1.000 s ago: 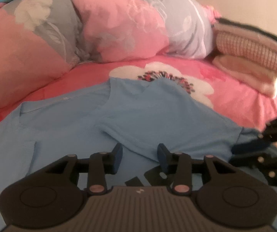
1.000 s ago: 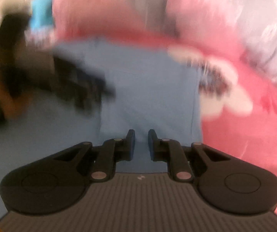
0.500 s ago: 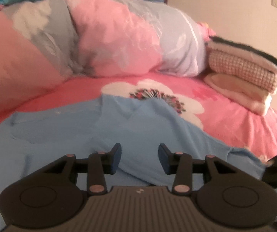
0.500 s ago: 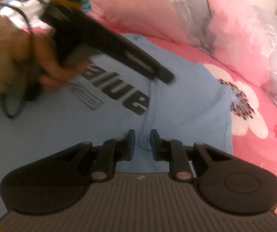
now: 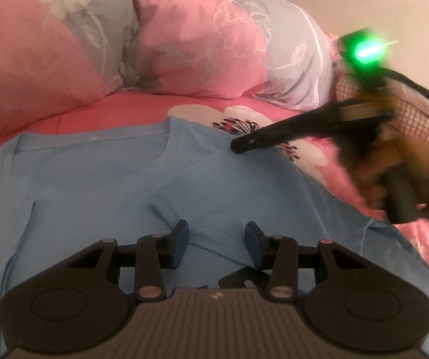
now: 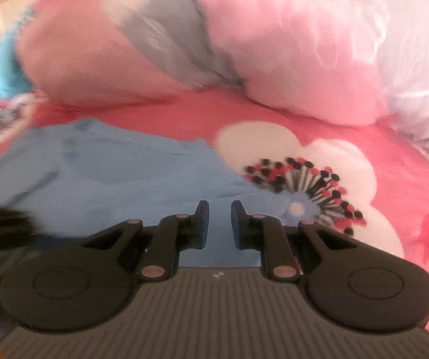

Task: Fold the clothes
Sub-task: 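Pinch the newly folded edge with the right gripper and tug it straight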

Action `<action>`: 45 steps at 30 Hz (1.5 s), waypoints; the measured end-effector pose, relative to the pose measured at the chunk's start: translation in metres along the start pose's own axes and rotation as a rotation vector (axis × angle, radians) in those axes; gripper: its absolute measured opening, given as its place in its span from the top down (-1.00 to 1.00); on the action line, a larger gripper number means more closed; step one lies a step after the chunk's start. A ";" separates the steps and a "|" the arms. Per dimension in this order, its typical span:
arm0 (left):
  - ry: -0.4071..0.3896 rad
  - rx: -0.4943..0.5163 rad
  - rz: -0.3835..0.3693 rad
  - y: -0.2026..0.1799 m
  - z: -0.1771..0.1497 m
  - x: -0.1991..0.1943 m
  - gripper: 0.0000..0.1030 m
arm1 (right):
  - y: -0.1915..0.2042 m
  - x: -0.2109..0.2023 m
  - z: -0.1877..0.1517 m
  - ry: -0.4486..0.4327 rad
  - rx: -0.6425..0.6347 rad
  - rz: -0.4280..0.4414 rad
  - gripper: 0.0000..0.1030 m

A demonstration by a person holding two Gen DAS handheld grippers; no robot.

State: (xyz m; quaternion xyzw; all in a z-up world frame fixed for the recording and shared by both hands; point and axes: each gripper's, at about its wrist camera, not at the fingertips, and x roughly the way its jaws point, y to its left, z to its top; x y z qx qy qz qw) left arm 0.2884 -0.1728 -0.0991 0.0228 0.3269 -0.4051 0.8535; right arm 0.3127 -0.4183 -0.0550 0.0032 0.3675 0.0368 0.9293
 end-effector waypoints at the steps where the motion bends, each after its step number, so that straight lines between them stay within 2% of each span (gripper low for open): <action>1: -0.001 -0.007 -0.002 0.001 0.000 0.000 0.16 | -0.007 0.016 0.002 0.018 0.021 -0.032 0.79; 2: -0.003 -0.010 -0.004 0.002 0.000 -0.001 0.16 | -0.017 0.022 0.000 0.014 0.089 -0.023 0.94; 3: -0.004 -0.012 -0.003 0.002 0.000 -0.001 0.16 | -0.030 0.025 0.002 -0.012 0.178 0.006 0.95; 6: -0.007 -0.020 -0.002 0.002 0.000 -0.001 0.16 | -0.054 0.017 0.008 -0.074 0.327 -0.091 0.83; 10: -0.010 -0.051 0.006 0.007 -0.001 -0.002 0.17 | -0.069 -0.025 -0.004 -0.103 0.461 -0.012 0.81; 12: -0.009 -0.073 0.007 0.011 0.000 -0.001 0.17 | -0.065 -0.052 -0.020 -0.098 0.500 0.078 0.81; 14: -0.009 -0.084 0.007 0.013 0.000 -0.002 0.18 | -0.059 -0.066 -0.037 -0.057 0.535 0.175 0.81; 16: -0.010 -0.083 0.012 0.012 -0.001 -0.002 0.18 | -0.054 -0.068 -0.063 0.012 0.585 0.221 0.81; 17: -0.010 -0.083 0.013 0.013 0.000 -0.001 0.18 | -0.056 -0.069 -0.077 0.036 0.613 0.201 0.88; 20: -0.011 -0.091 0.008 0.014 -0.001 0.000 0.18 | -0.080 -0.081 -0.118 -0.005 0.821 0.239 1.00; 21: -0.011 -0.095 0.005 0.015 -0.001 0.000 0.18 | -0.080 -0.091 -0.117 -0.023 0.822 0.198 1.00; 22: -0.011 -0.097 0.003 0.016 -0.001 0.000 0.18 | -0.079 -0.102 -0.117 -0.041 0.822 0.157 0.88; 23: -0.011 -0.097 0.003 0.016 -0.002 0.000 0.18 | -0.079 -0.112 -0.117 -0.059 0.822 0.118 0.87; 25: -0.012 -0.098 0.002 0.016 -0.002 0.000 0.18 | -0.062 -0.122 -0.106 -0.083 0.772 0.182 0.87; 27: -0.012 -0.101 -0.001 0.017 -0.002 0.000 0.18 | -0.041 -0.116 -0.098 -0.058 0.719 0.256 0.87; 29: -0.013 -0.108 -0.006 0.018 -0.003 -0.001 0.19 | -0.026 -0.101 -0.102 0.017 0.684 0.251 0.87; 30: -0.013 -0.112 -0.009 0.019 -0.003 -0.001 0.19 | -0.030 -0.102 -0.112 0.024 0.706 0.245 0.97; 32: -0.013 -0.117 -0.013 0.020 -0.003 -0.001 0.19 | -0.037 -0.105 -0.133 0.037 0.752 0.231 1.00; 33: -0.012 -0.120 -0.015 0.020 -0.003 -0.001 0.19 | -0.042 -0.117 -0.140 0.029 0.789 0.216 1.00; 36: -0.012 -0.118 -0.014 0.020 -0.003 -0.001 0.19 | -0.034 -0.147 -0.137 0.017 0.738 0.126 0.89; 39: -0.014 -0.123 -0.019 0.020 -0.004 0.000 0.19 | -0.020 -0.143 -0.118 -0.019 0.710 0.225 0.88; 41: -0.017 -0.134 -0.027 0.022 -0.004 -0.001 0.19 | -0.006 -0.122 -0.107 -0.016 0.710 0.326 0.88; 42: -0.018 -0.139 -0.032 0.023 -0.004 -0.001 0.19 | 0.000 -0.108 -0.104 0.003 0.713 0.362 0.88; 44: -0.018 -0.149 -0.039 0.025 -0.005 0.000 0.19 | 0.002 -0.083 -0.113 0.078 0.741 0.368 0.93; 45: -0.018 -0.150 -0.041 0.025 -0.005 0.000 0.19 | 0.000 -0.079 -0.128 0.087 0.784 0.378 0.97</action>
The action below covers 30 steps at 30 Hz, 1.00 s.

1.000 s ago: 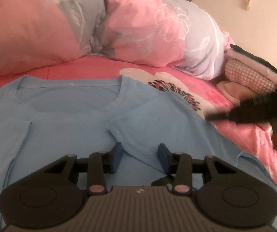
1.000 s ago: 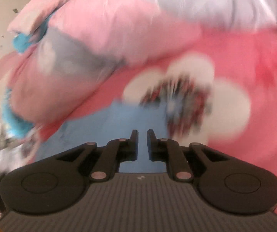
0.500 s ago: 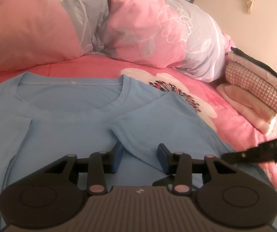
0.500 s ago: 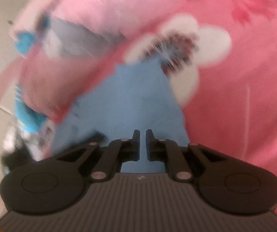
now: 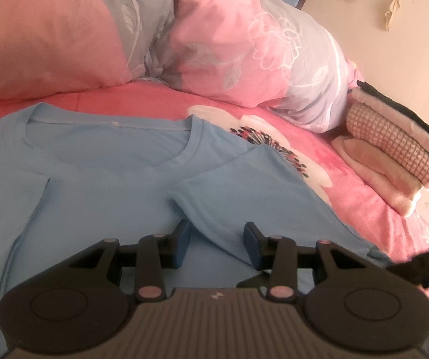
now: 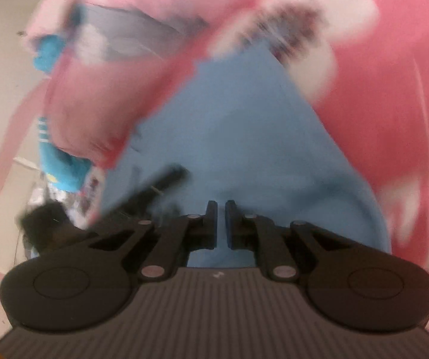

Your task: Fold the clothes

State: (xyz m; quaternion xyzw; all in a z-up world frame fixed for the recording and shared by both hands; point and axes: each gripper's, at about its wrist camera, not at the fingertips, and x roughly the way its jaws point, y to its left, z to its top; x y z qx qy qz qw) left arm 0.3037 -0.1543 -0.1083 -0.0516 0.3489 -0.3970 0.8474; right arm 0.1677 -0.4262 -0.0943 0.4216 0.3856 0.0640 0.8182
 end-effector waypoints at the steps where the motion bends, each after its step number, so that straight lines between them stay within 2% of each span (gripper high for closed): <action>1: 0.000 -0.001 -0.002 0.000 0.000 0.000 0.19 | -0.010 -0.008 -0.008 -0.021 0.040 0.044 0.98; 2: 0.000 -0.001 -0.002 0.001 0.000 0.000 0.19 | -0.015 -0.019 -0.015 -0.031 0.066 0.056 0.99; 6: 0.000 -0.001 -0.001 0.001 0.000 0.001 0.19 | -0.001 -0.055 -0.027 -0.053 0.000 0.008 0.85; 7: 0.000 0.000 0.000 0.001 0.000 0.001 0.19 | 0.004 -0.054 -0.022 -0.059 -0.009 0.037 0.85; 10: -0.002 0.000 -0.005 0.002 -0.001 0.002 0.18 | 0.014 -0.027 -0.005 -0.041 -0.013 0.114 0.85; 14: -0.005 -0.010 -0.015 0.004 -0.001 0.002 0.18 | 0.019 0.014 -0.015 0.052 -0.036 0.082 0.89; 18: -0.008 -0.009 -0.014 0.003 -0.001 0.002 0.18 | 0.019 -0.032 -0.060 0.086 -0.025 0.100 0.89; 21: -0.009 -0.006 -0.002 0.000 0.000 0.001 0.18 | 0.015 -0.085 -0.096 0.020 0.024 0.113 0.82; 24: -0.013 -0.049 0.058 -0.001 0.007 -0.011 0.11 | 0.012 -0.130 -0.123 -0.080 0.077 0.172 0.78; 27: -0.064 -0.076 0.117 -0.010 0.011 -0.049 0.04 | 0.014 -0.158 -0.137 -0.142 0.054 0.196 0.76; 30: -0.093 -0.010 0.180 -0.034 0.009 -0.098 -0.01 | 0.020 -0.165 -0.143 -0.161 0.011 0.222 0.69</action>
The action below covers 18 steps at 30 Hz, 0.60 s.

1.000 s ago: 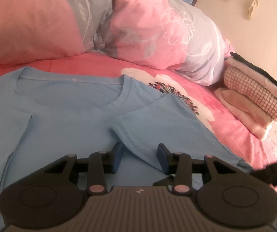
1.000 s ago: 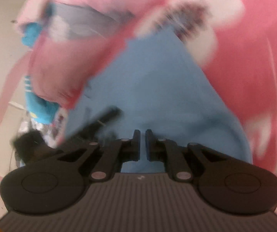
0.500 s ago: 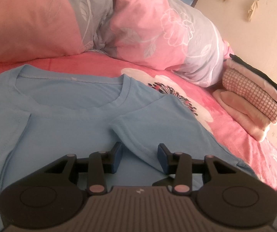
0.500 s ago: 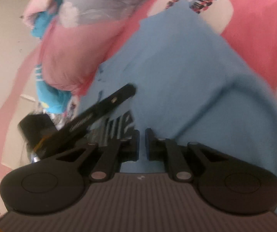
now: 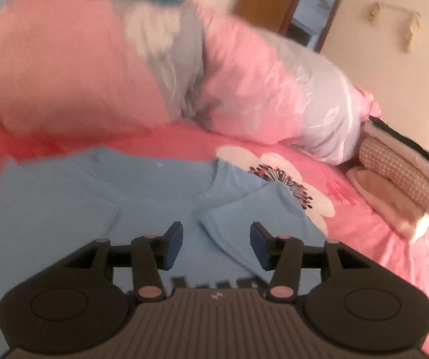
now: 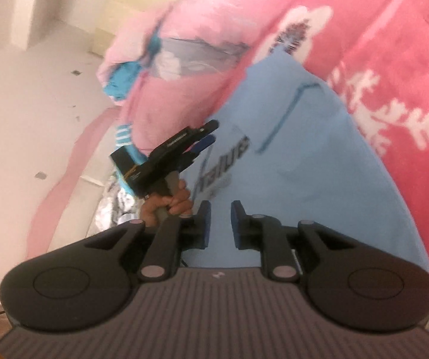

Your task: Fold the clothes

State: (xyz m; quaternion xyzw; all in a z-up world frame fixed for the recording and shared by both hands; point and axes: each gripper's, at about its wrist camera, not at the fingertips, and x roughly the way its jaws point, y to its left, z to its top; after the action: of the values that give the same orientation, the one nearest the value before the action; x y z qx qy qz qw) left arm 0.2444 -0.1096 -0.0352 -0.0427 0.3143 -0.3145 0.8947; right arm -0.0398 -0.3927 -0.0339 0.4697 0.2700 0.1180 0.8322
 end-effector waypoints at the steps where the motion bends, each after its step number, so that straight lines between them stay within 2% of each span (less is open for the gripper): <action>1: -0.007 0.029 0.025 -0.006 -0.002 -0.018 -0.06 | 0.002 0.000 -0.002 -0.001 -0.015 0.008 0.69; 5: 0.062 0.089 0.047 -0.028 -0.040 -0.076 -0.08 | 0.003 0.010 -0.010 0.003 -0.045 0.022 0.68; 9: 0.126 0.089 0.064 -0.038 -0.093 -0.113 -0.08 | -0.007 0.032 -0.021 0.037 -0.020 0.021 0.68; 14: 0.123 0.026 0.100 -0.037 -0.141 -0.153 -0.08 | -0.009 0.054 -0.049 0.110 -0.019 -0.023 0.68; 18: 0.122 0.012 0.118 -0.036 -0.163 -0.174 -0.08 | -0.006 0.050 -0.083 0.154 -0.026 0.003 0.68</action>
State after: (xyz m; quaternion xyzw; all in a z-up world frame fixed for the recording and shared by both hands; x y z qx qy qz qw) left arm 0.0239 -0.0160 -0.0621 0.0007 0.3683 -0.2653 0.8911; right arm -0.0451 -0.3136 -0.0907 0.4486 0.3311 0.1586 0.8149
